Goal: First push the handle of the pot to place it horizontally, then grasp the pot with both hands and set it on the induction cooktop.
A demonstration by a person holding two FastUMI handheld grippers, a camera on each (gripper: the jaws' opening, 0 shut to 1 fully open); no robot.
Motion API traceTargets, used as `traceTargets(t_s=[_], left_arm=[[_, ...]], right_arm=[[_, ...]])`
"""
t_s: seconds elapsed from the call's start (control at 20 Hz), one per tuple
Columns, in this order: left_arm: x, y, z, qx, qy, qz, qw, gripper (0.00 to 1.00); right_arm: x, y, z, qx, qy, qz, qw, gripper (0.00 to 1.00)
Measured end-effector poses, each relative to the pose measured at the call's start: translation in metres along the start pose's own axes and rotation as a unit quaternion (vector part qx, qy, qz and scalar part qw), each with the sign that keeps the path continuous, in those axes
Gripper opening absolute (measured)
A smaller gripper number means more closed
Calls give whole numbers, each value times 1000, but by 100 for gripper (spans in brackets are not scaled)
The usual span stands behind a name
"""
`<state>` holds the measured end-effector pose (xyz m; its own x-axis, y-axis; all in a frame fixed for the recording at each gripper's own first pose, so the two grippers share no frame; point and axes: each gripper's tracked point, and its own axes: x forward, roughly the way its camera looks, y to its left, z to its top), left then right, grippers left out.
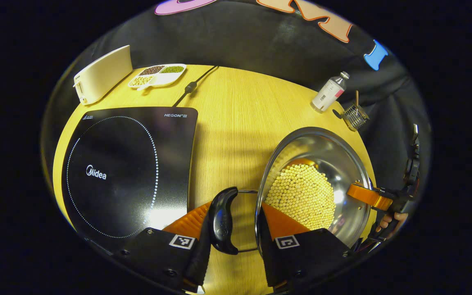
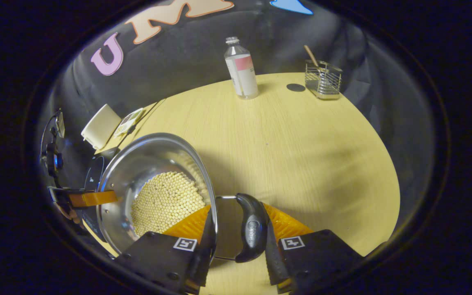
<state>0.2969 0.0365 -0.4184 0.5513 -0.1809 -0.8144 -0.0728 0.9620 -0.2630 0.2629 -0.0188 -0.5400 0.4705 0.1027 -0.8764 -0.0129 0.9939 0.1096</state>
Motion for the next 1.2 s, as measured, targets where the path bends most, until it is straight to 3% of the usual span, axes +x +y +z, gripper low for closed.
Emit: traceTargets(t_s=[0.1,0.15,0.2,0.3,0.35,0.45,0.5,0.55,0.6,0.7,0.75,0.8,0.85,1.2], left_arm=[[-3,-2,-2,0,5,0,1000,55],[-6,-3,-3,1,4,-1,1000,55],[-10,-4,-3,0,2,0,1000,55],[-20,-4,-1,-2,-2,2,1000,53],[-26,-2,0,-2,-4,3,1000,57],[-37,4,5,-1,-10,6,1000,57],[-44,8,7,0,-14,9,1000,55],[-50,14,9,2,-17,12,1000,54],[-57,19,12,4,-20,14,1000,52],[-68,31,16,5,-28,16,999,54],[-73,38,17,5,-31,16,999,54],[-77,44,19,5,-34,14,999,56],[-81,51,19,3,-36,12,999,57],[-104,127,26,7,-31,-17,999,55]], right_arm=[[-7,1,-1,2,6,3,1000,49],[-10,0,0,3,6,3,1000,55],[-14,1,1,4,3,4,1000,50],[-21,6,5,6,-1,8,1000,49],[-24,10,5,4,-2,10,1000,55],[-32,21,8,3,-6,16,1000,55],[-34,27,10,5,-8,20,1000,49],[-37,34,10,5,-10,23,1000,49],[-39,42,12,4,-13,27,1000,55],[-44,58,13,5,-17,31,999,55],[-47,66,13,5,-21,32,999,49],[-49,74,15,3,-24,31,999,49],[-52,83,14,2,-27,29,999,55],[-64,165,-6,3,-31,-5,999,55]])
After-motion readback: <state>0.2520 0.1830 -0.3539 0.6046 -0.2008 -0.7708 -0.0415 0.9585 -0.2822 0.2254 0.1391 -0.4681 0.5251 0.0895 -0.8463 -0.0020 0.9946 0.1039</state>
